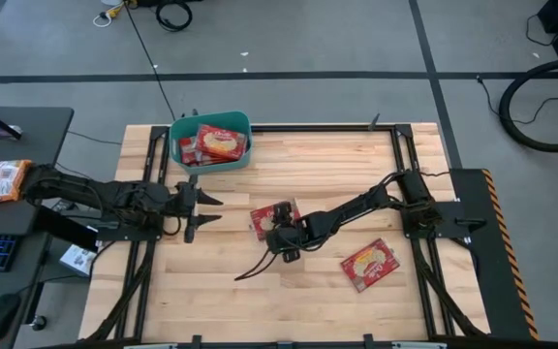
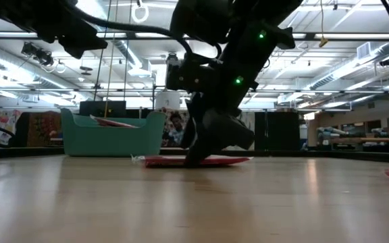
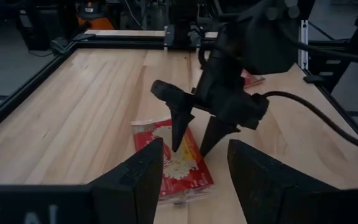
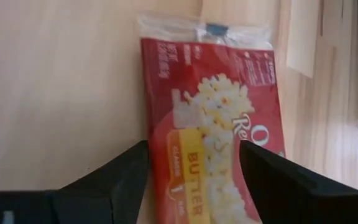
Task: Sort popcorn bags into baskets
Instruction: Put the popcorn sachet into the bin
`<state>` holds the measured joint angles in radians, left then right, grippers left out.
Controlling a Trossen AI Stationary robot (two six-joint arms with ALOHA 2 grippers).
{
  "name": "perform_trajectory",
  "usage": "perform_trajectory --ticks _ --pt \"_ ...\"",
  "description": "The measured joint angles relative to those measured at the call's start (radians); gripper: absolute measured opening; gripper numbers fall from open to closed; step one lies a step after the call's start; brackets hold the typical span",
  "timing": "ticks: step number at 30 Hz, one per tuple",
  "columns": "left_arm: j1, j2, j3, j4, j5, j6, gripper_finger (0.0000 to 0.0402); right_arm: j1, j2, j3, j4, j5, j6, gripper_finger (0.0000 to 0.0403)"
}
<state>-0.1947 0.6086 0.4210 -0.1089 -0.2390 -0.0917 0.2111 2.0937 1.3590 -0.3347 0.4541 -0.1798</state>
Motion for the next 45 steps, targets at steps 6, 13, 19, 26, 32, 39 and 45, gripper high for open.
perform_trajectory --ticks 6,13,19,26,32,39,45 --pt "0.0 0.0 0.0 -0.001 0.001 -0.002 0.0183 -0.046 -0.003 -0.015 -0.003 -0.063 -0.001 0.0204" --pt "0.0 0.0 0.0 -0.001 0.035 -0.002 0.0183 -0.071 -0.004 -0.016 -0.011 -0.162 -0.005 0.0079" --pt "0.0 0.0 0.0 -0.002 0.037 -0.001 0.0183 -0.072 -0.006 -0.017 -0.014 -0.175 -0.048 0.0011" --pt "0.0 -0.054 0.013 -0.039 0.035 0.009 0.0183 -0.071 -0.04 0.053 -0.037 -0.171 -0.088 0.0006" --pt "0.0 -0.177 0.068 -0.105 0.034 0.026 0.0183 -0.076 -0.04 0.148 -0.032 -0.125 -0.119 0.0004" --pt "0.0 -0.289 0.069 -0.119 0.034 0.036 0.0183 -0.121 -0.04 0.253 0.049 -0.102 -0.171 0.0003" --pt "0.0 -0.347 0.069 -0.116 0.04 0.031 0.0183 -0.184 -0.04 0.302 0.174 -0.178 -0.232 0.0002"
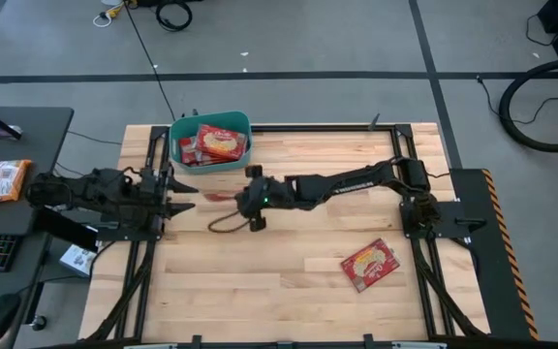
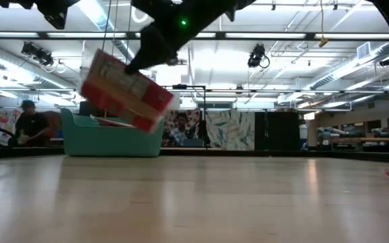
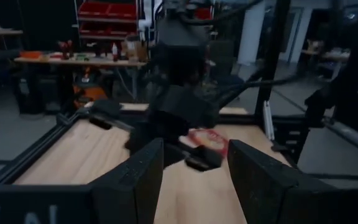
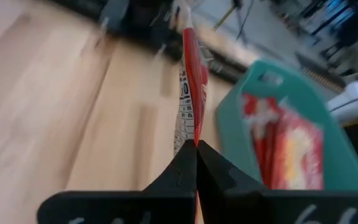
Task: Sort popcorn bags into baskets
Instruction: Put the popcorn sachet into the bin
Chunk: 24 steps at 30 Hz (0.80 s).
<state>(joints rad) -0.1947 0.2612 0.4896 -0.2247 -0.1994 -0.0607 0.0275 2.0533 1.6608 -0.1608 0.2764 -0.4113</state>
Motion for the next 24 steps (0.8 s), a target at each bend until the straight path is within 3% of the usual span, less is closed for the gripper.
perform_trajectory --ticks 8,24 --pt "0.0 -0.013 0.0 0.046 0.085 0.002 0.0183 -0.091 0.007 0.028 0.197 -0.07 -0.05 0.0002" --pt "0.0 -0.013 0.0 0.044 0.046 0.028 0.0183 -0.29 0.007 0.027 0.485 -0.204 -0.047 0.0002"
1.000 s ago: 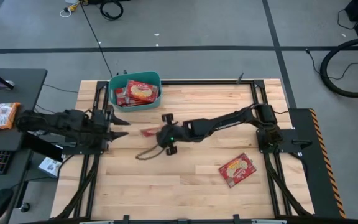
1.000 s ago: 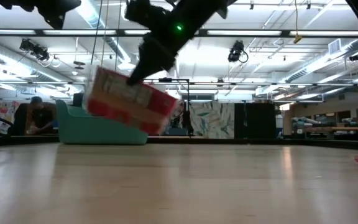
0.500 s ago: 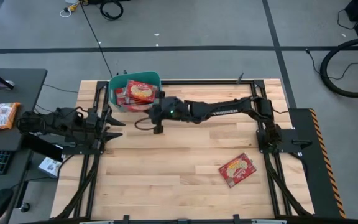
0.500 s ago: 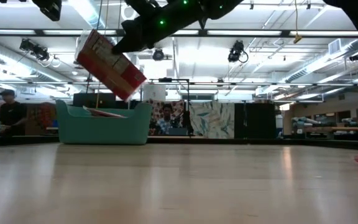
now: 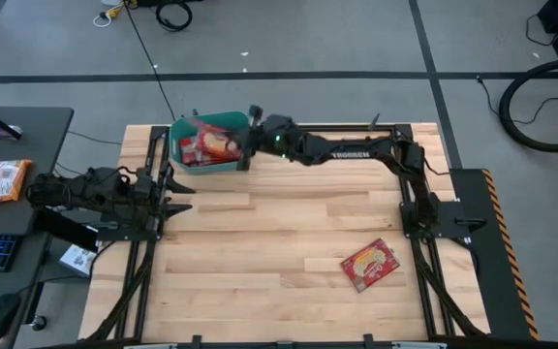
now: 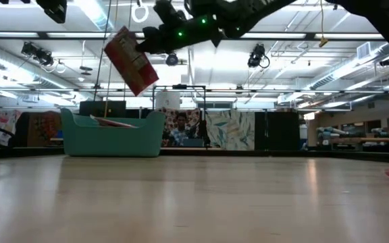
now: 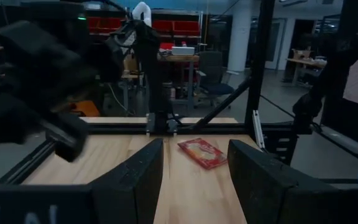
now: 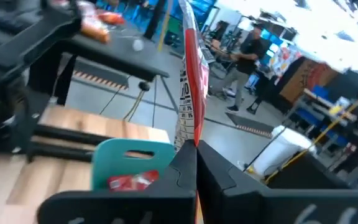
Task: Sort popcorn bags into baskets
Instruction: Put the popcorn sachet into the bin
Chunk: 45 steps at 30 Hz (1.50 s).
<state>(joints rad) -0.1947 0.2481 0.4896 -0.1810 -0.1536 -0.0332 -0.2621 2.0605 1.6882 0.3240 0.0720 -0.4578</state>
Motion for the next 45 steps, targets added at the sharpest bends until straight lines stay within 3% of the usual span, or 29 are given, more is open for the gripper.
perform_trajectory --ticks 9,15,23,33,45 --pt "0.0 0.007 0.0 -0.003 -0.012 0.004 0.0183 -0.093 0.079 -0.001 0.064 0.008 0.151 0.0002" --pt "0.0 0.008 -0.001 -0.013 -0.018 0.004 0.0183 -0.094 0.113 0.035 0.076 0.051 0.195 0.0002" --pt "0.001 0.008 -0.001 -0.012 -0.028 0.012 0.0183 -0.091 0.147 0.035 0.063 0.191 0.232 0.0003" --pt "0.001 0.008 -0.001 -0.011 -0.029 0.01 0.0183 -0.091 0.175 0.034 0.082 0.247 0.51 0.0007" --pt "0.001 0.007 -0.001 -0.02 -0.026 -0.011 0.0183 -0.082 0.248 0.034 0.193 0.317 0.649 0.001"
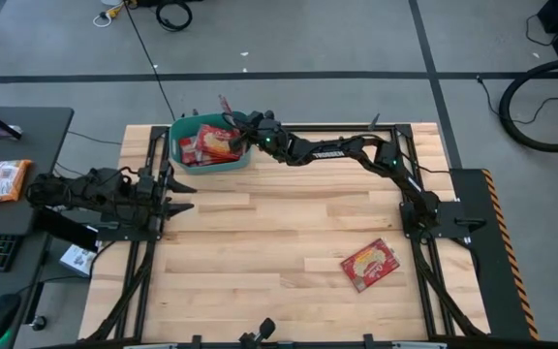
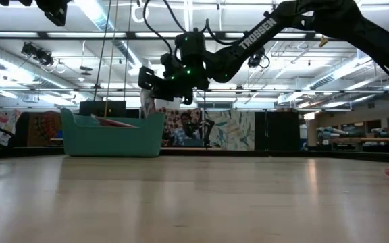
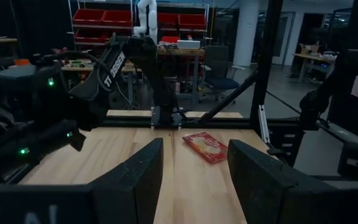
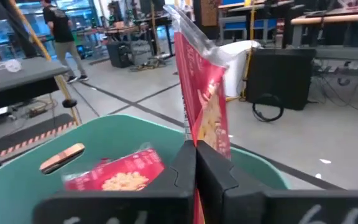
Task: Sort popcorn bags into baskets
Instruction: Put the popcorn sachet into the bin
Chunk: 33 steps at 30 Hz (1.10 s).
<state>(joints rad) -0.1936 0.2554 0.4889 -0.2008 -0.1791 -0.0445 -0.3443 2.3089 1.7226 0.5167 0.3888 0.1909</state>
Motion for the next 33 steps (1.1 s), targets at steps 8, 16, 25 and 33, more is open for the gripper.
perform_trajectory --ticks 8,16,25,33 --pt "0.0 0.0 0.0 -0.007 0.0 -0.013 0.0183 0.003 -0.001 0.0 0.002 -0.157 -0.002 0.0067" --pt "0.0 0.0 0.0 -0.011 0.001 -0.024 0.0183 0.003 -0.051 0.0 -0.114 -0.376 -0.022 0.0117" --pt "0.0 0.0 0.0 -0.046 0.0 -0.024 0.0183 0.108 -0.233 0.001 -0.716 -0.435 -0.31 0.0111" --pt "0.0 0.0 0.0 -0.068 0.0 -0.024 0.0183 0.281 -0.286 0.001 -1.197 -0.385 -0.344 0.0105"
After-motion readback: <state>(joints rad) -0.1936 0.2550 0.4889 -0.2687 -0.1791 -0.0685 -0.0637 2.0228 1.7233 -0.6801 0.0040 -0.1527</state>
